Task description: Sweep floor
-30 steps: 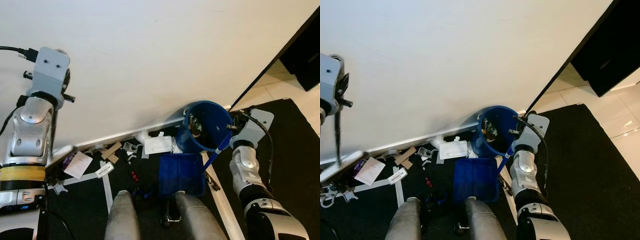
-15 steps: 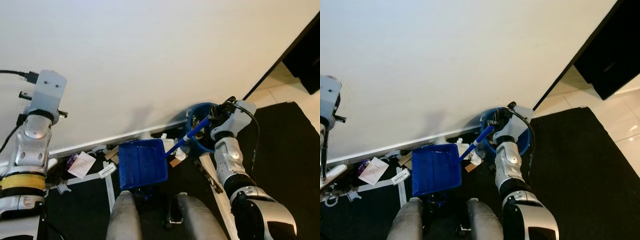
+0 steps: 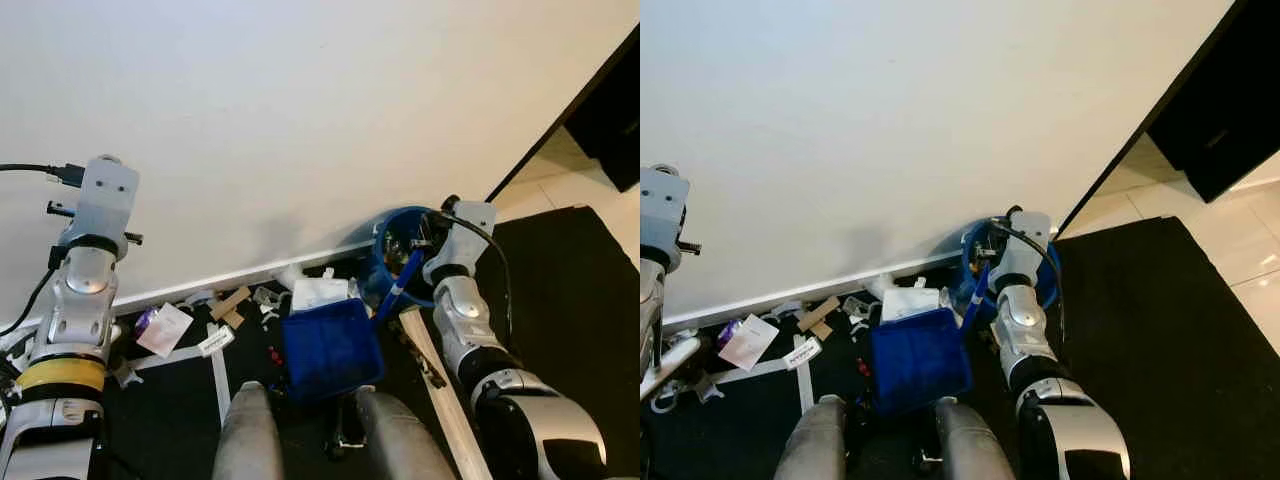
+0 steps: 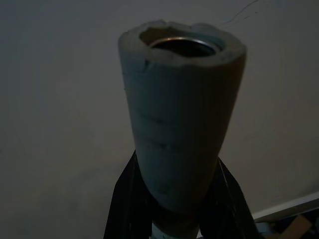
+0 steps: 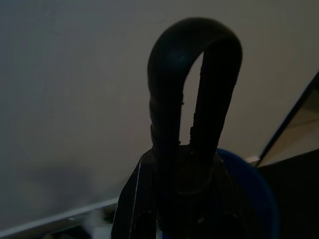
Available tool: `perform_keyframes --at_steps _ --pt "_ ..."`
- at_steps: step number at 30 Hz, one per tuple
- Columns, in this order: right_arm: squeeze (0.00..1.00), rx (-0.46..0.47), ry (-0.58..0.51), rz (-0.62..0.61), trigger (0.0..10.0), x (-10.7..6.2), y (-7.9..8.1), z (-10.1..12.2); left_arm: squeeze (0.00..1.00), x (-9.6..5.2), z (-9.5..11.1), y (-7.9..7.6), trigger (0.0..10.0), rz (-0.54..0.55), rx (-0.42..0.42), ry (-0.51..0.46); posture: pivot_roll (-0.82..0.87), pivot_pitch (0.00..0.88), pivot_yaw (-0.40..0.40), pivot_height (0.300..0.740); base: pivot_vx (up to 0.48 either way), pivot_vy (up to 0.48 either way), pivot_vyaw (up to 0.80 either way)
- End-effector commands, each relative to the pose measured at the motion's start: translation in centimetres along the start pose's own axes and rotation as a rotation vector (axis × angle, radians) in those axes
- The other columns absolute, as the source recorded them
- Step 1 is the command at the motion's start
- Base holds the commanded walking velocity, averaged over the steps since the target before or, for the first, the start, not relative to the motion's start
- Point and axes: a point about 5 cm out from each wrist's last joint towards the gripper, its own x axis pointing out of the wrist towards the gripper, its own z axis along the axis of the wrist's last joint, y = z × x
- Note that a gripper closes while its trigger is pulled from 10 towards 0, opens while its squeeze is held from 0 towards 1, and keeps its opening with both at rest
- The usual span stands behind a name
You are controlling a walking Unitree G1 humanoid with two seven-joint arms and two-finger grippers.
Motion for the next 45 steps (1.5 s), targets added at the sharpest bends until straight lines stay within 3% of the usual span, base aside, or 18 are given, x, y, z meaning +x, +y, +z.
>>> perform_keyframes --at_steps 1,11,18,30,32,34,35,36,38,39,41,42,44,45 --pt "0.00 -0.027 -0.023 -0.058 10.0 0.1 -0.9 0.2 0.00 0.2 0.1 -0.7 10.0 0.012 -0.048 -0.007 0.14 0.166 -0.083 0.740 0.000 0.000 0.00" --pt "0.00 -0.006 0.019 -0.077 10.0 -0.2 0.1 -0.5 0.00 0.5 -0.4 -1.8 10.0 0.024 -0.136 0.005 0.13 0.190 -0.076 0.740 0.000 0.000 0.00" --pt "0.00 0.136 0.082 -0.140 10.0 -0.5 0.2 -1.3 0.00 0.7 -0.8 -2.6 10.0 0.057 -0.203 0.000 0.11 0.222 -0.101 0.740 0.000 0.000 0.00" --pt "0.00 0.087 0.032 -0.078 10.0 0.6 1.6 0.4 0.00 1.7 0.1 -4.2 10.0 0.175 -0.412 -0.047 0.01 0.282 -0.153 0.740 0.000 0.000 0.00" --pt "0.00 0.057 0.012 -0.030 10.0 0.8 2.2 0.9 0.00 2.0 0.7 -5.7 10.0 0.136 -0.426 -0.052 -0.01 0.288 -0.162 0.740 0.000 0.000 0.00" --pt "0.00 0.051 0.007 -0.019 10.0 0.8 2.3 0.9 0.00 2.0 0.8 -6.3 10.0 0.115 -0.419 -0.053 -0.01 0.288 -0.162 0.740 0.000 0.000 0.00" --pt "0.00 0.026 0.001 -0.004 10.0 0.8 2.2 0.9 0.00 1.9 1.7 -8.5 10.0 0.037 -0.446 -0.058 -0.03 0.285 -0.169 0.740 0.000 0.000 0.00" --pt "0.00 0.026 0.001 -0.004 10.0 0.8 2.2 0.9 0.00 1.9 1.7 -8.5 10.0 0.037 -0.446 -0.058 -0.03 0.285 -0.169 0.740 0.000 0.000 0.00" --pt "0.00 -0.004 0.009 -0.011 10.0 0.7 1.8 0.6 0.00 1.7 2.9 -10.9 10.0 -0.037 -0.486 -0.072 -0.03 0.286 -0.171 0.740 0.000 0.000 0.00" --pt "0.00 -0.004 0.009 -0.011 10.0 0.7 1.8 0.6 0.00 1.7 2.9 -10.9 10.0 -0.037 -0.486 -0.072 -0.03 0.286 -0.171 0.740 0.000 0.000 0.00" --pt "0.00 -0.034 0.035 -0.046 10.0 0.4 0.8 0.0 0.00 1.4 4.4 -13.2 10.0 -0.093 -0.560 -0.081 -0.03 0.285 -0.171 0.740 0.000 0.000 0.00" --pt "0.00 -0.034 0.035 -0.046 10.0 0.4 0.8 0.0 0.00 1.4 4.4 -13.2 10.0 -0.093 -0.560 -0.081 -0.03 0.285 -0.171 0.740 0.000 0.000 0.00" --pt "0.00 -0.044 0.070 -0.102 10.0 0.0 -0.8 -0.8 0.00 0.8 7.0 -16.3 10.0 -0.178 -0.676 -0.100 -0.03 0.284 -0.168 0.740 0.000 0.000 0.00" --pt "0.00 -0.044 0.070 -0.102 10.0 0.0 -0.8 -0.8 0.00 0.8 7.0 -16.3 10.0 -0.178 -0.676 -0.100 -0.03 0.284 -0.168 0.740 0.000 0.000 0.00"
